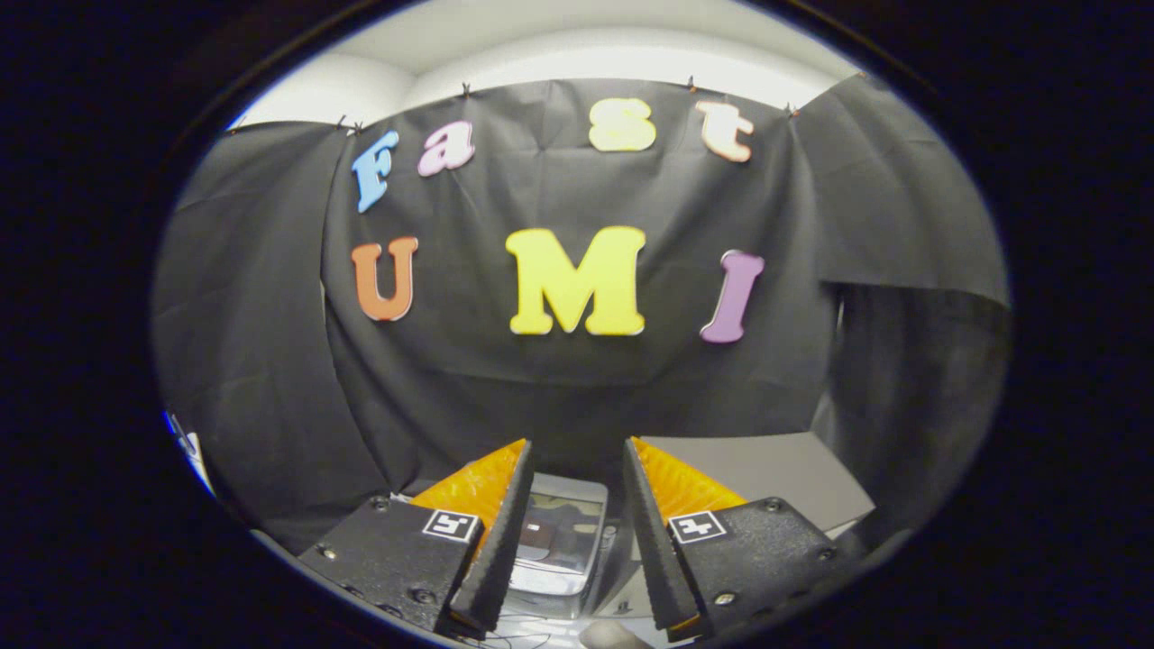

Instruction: Put the clothes into the washing machine and then close the washing machine lid.

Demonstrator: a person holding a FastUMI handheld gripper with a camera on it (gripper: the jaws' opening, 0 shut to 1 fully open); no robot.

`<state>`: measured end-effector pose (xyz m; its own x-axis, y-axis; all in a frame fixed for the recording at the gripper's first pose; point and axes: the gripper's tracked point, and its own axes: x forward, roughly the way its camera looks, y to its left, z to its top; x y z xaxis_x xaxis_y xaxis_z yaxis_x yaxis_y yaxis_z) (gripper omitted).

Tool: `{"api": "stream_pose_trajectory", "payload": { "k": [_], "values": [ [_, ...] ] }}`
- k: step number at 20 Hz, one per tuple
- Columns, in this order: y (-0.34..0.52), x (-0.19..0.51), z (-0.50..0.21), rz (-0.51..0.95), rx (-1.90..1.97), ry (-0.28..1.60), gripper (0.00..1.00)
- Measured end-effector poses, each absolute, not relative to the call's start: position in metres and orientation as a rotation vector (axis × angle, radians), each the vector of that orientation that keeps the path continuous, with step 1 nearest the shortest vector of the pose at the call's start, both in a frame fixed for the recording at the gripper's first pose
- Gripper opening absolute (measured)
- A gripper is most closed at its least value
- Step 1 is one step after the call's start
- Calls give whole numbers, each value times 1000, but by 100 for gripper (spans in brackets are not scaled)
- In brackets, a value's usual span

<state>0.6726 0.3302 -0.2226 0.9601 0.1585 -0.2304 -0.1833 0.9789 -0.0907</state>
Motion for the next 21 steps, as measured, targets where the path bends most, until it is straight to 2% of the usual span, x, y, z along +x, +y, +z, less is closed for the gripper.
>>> {"api": "stream_pose_trajectory", "payload": {
  "k": [5, 12, 21],
  "values": [
    [321, 696, -211, 88, -100, 131, 63],
    [246, 587, -166, -24, -76, 81, 63],
    [174, 535, -173, -99, -95, 85, 63]
  ]
}}
